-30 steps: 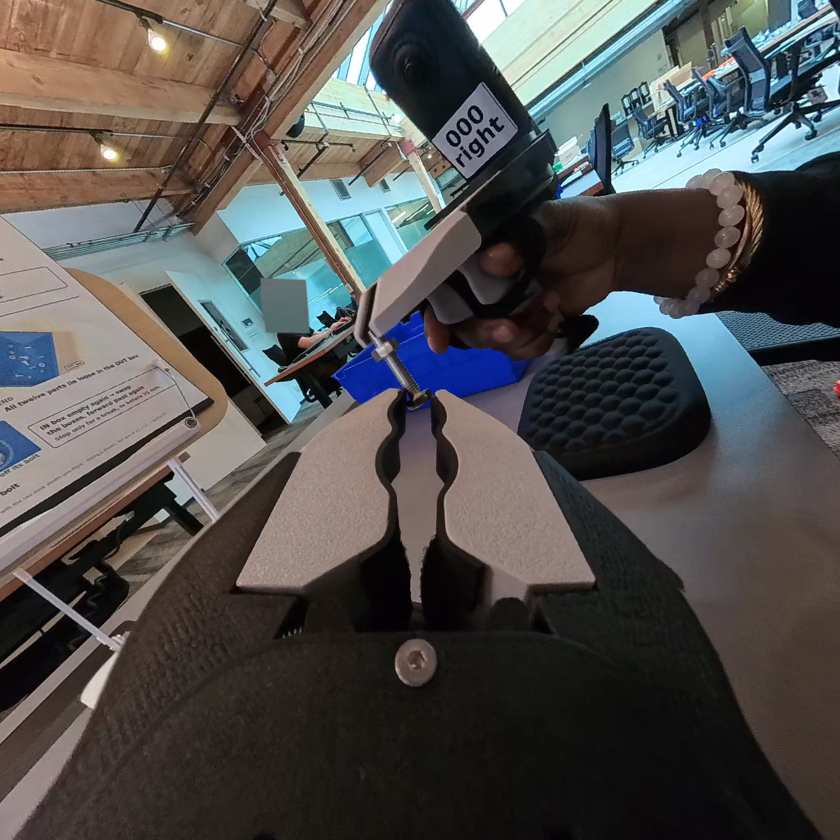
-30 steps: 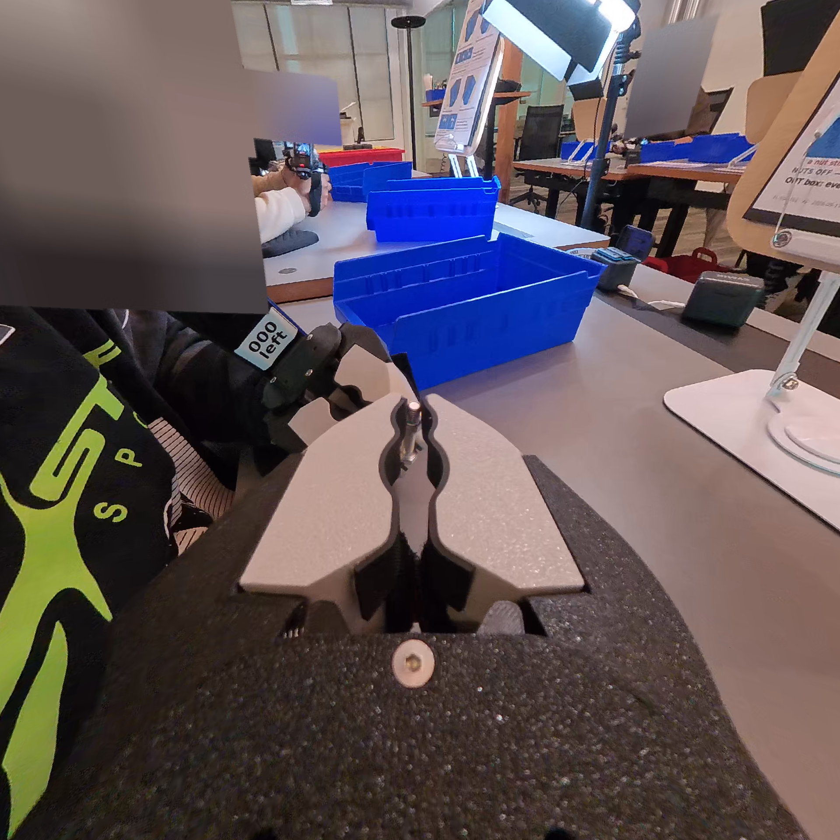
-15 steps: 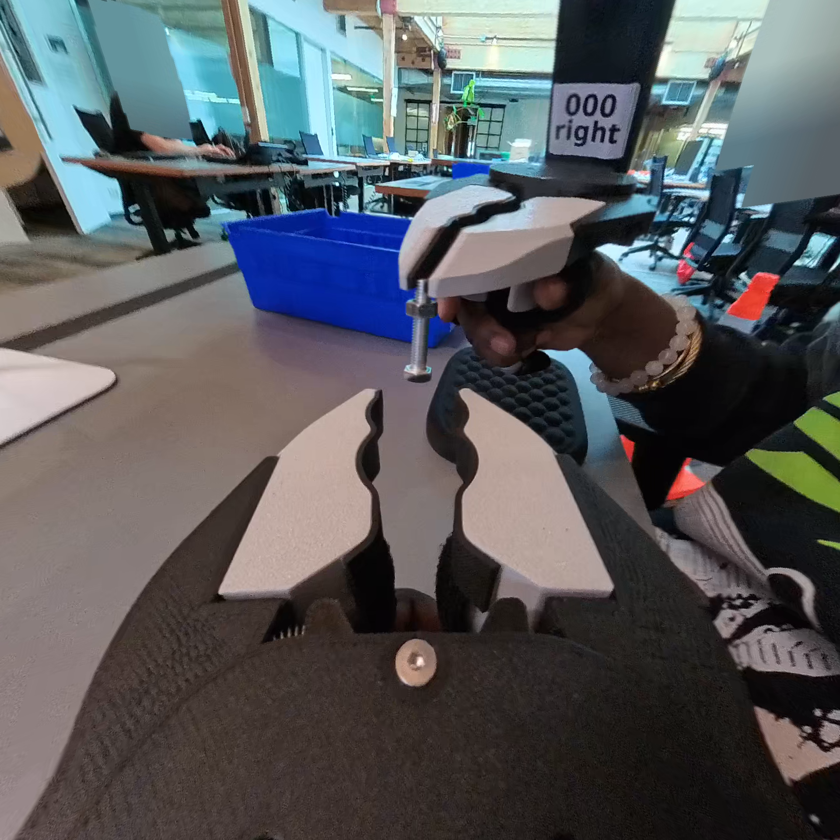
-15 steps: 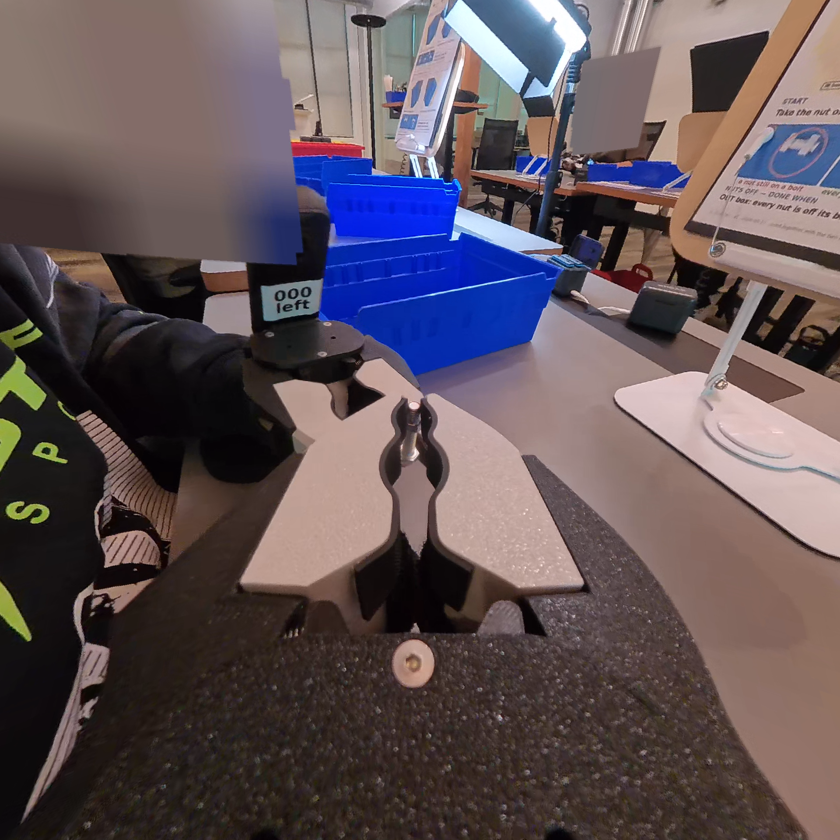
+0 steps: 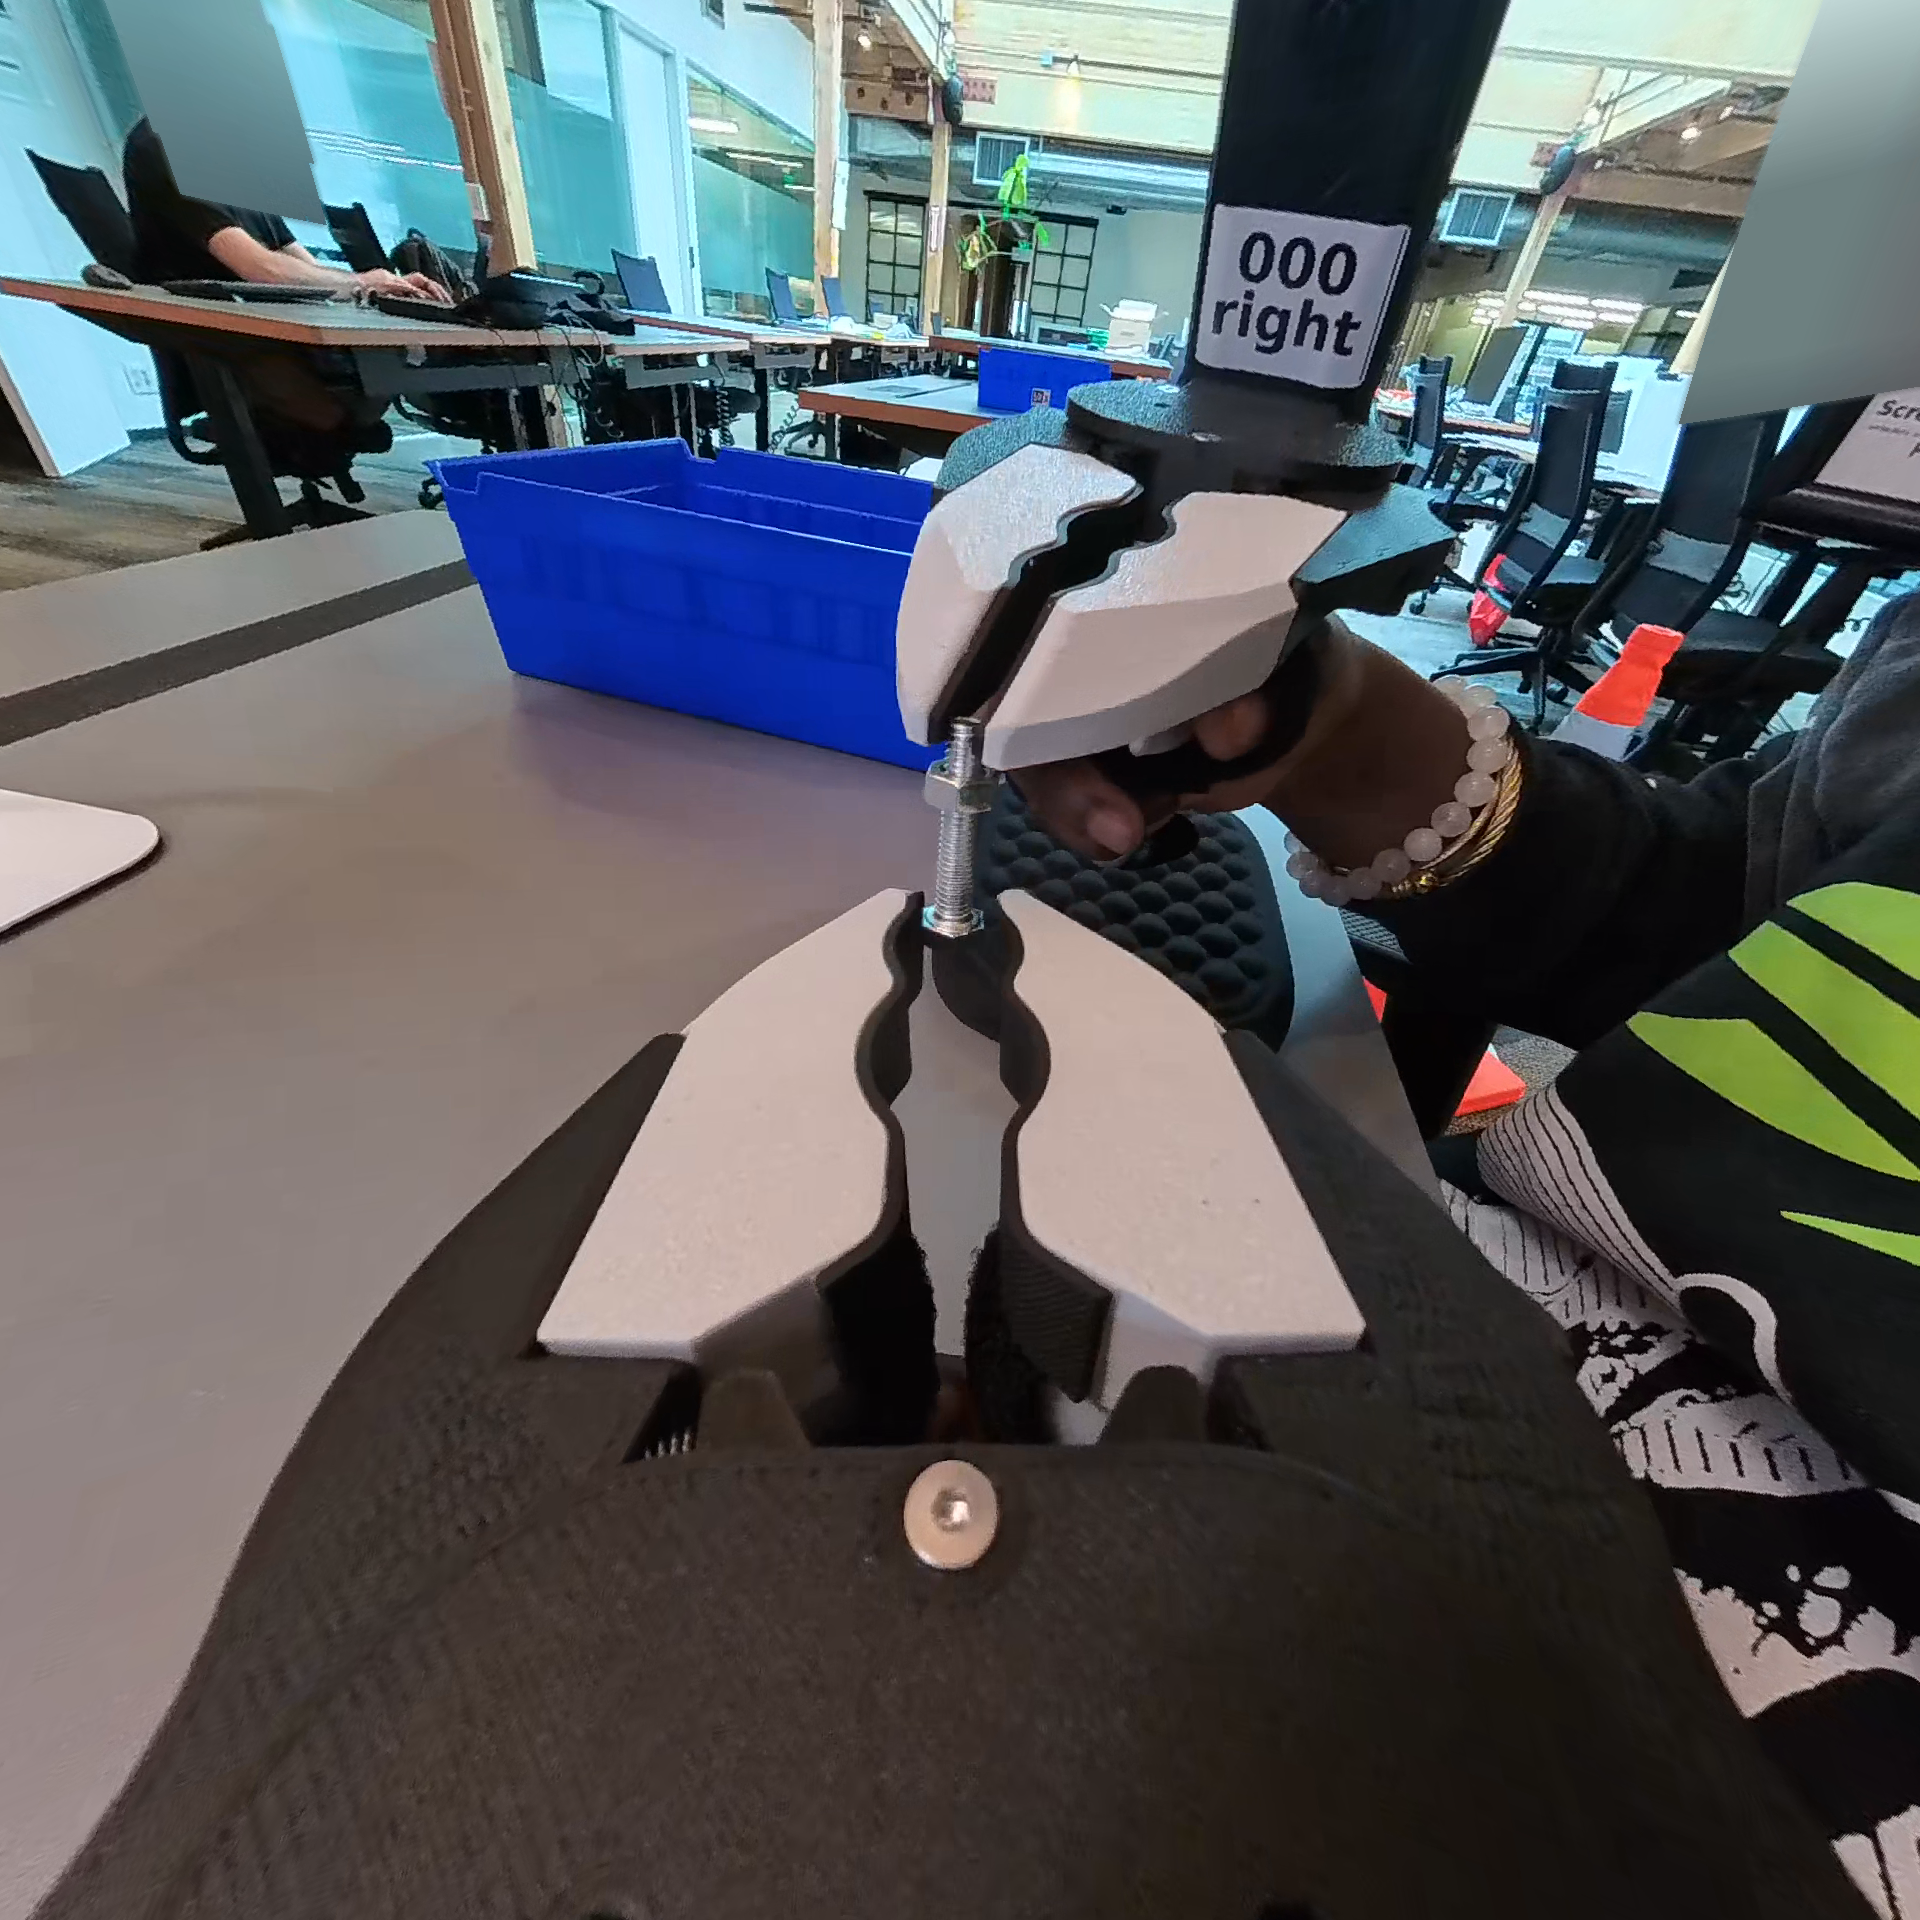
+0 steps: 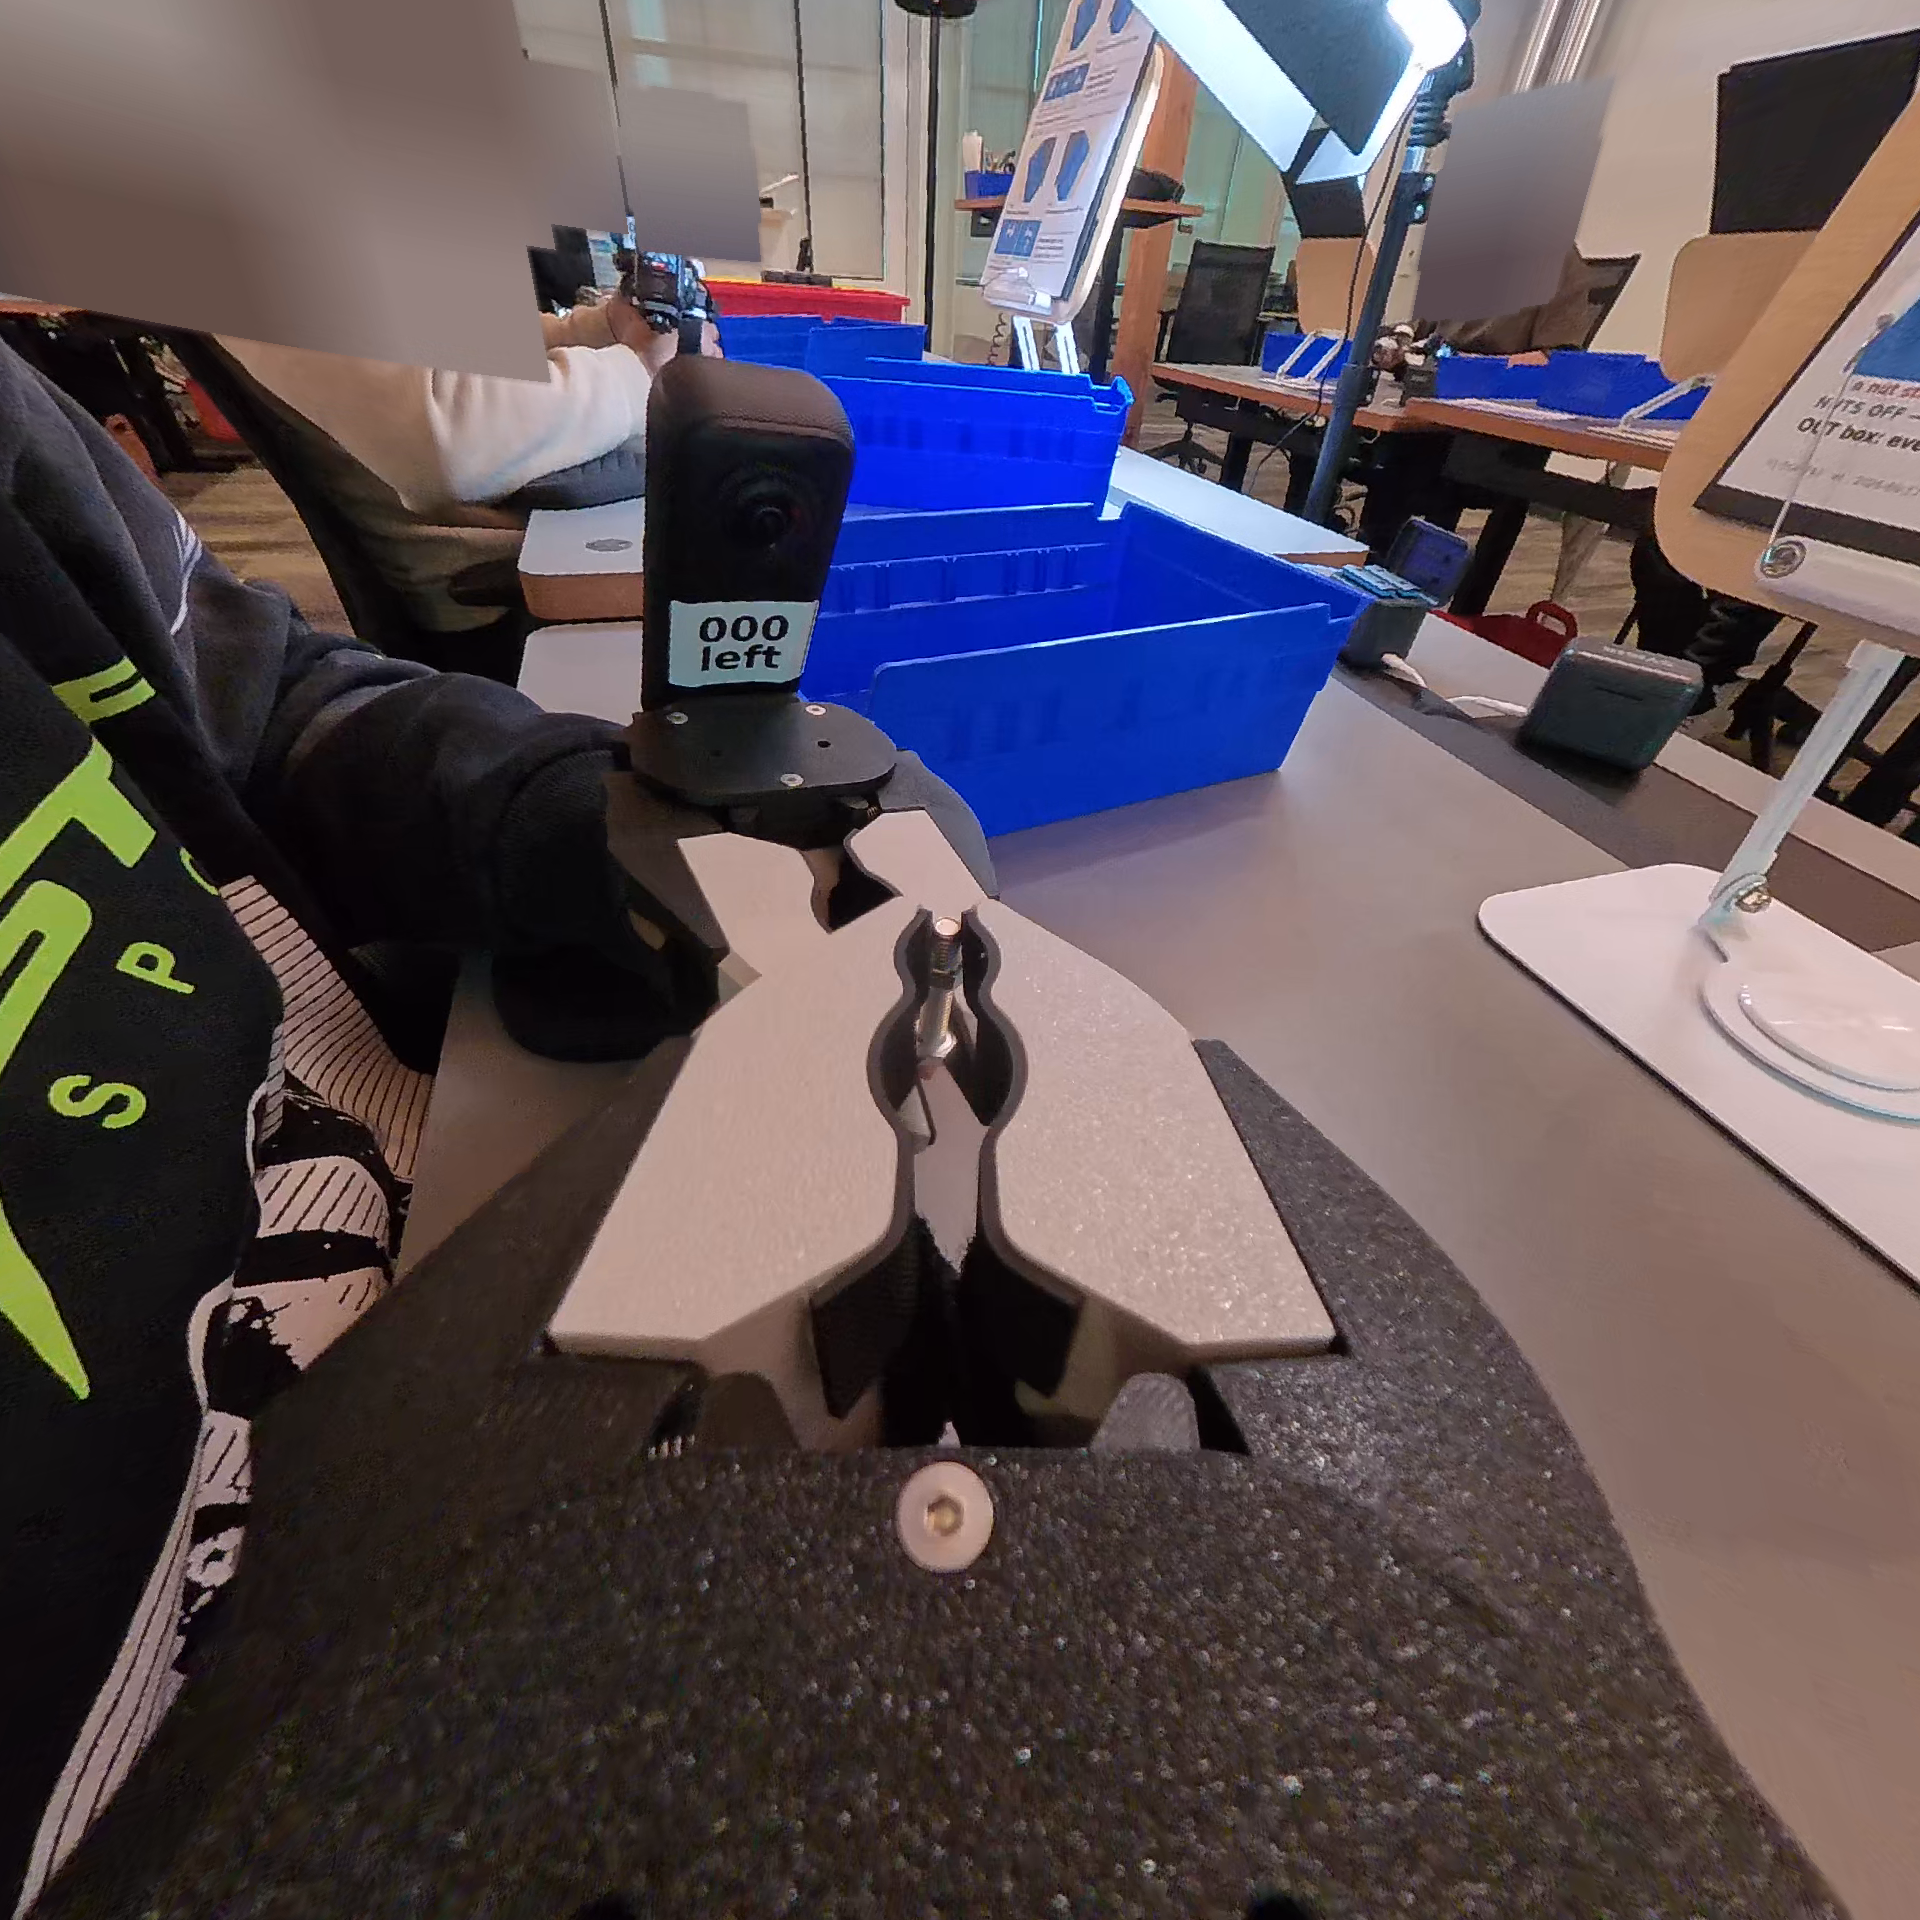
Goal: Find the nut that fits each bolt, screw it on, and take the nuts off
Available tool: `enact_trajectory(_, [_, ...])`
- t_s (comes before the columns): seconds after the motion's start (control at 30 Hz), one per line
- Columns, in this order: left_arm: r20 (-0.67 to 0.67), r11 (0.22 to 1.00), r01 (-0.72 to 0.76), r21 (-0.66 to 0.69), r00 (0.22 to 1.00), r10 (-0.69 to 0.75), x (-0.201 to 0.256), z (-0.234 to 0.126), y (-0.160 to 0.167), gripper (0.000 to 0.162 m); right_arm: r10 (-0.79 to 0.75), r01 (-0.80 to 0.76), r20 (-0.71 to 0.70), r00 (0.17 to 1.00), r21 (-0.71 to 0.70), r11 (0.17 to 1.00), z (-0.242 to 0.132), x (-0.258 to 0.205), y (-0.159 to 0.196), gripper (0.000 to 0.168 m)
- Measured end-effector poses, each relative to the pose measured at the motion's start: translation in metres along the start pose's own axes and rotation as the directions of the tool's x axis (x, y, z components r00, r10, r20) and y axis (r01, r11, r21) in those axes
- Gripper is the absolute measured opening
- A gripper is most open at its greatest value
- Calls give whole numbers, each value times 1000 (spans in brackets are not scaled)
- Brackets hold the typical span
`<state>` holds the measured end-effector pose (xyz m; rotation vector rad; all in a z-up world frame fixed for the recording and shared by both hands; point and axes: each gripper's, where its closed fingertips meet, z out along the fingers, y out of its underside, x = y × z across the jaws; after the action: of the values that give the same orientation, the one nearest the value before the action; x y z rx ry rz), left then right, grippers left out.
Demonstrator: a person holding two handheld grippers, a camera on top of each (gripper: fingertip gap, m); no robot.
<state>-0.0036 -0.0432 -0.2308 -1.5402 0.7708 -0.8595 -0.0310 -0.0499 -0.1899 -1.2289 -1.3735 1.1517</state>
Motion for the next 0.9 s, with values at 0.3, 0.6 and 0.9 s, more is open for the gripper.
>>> enact_trajectory(0.3, [1, 1000, -16, -5, 1000, 16, 0, 0, 2, 11, 2, -3, 2, 1000, 14, 1000, -2, 1, -3, 5])
enact_trajectory(0.6, [-16, 1000, 7, 19, 1000, -6, 0, -2, -1, 10, 64, -62, -13, 998, 90, 994, -3, 4, -6, 22])
enact_trajectory(0.9, [-31, 1000, -4, 25, 999, 5, 3, -2, -2, 10, 117, -112, -27, 993, 134, 985, 2, 5, 0, 33])
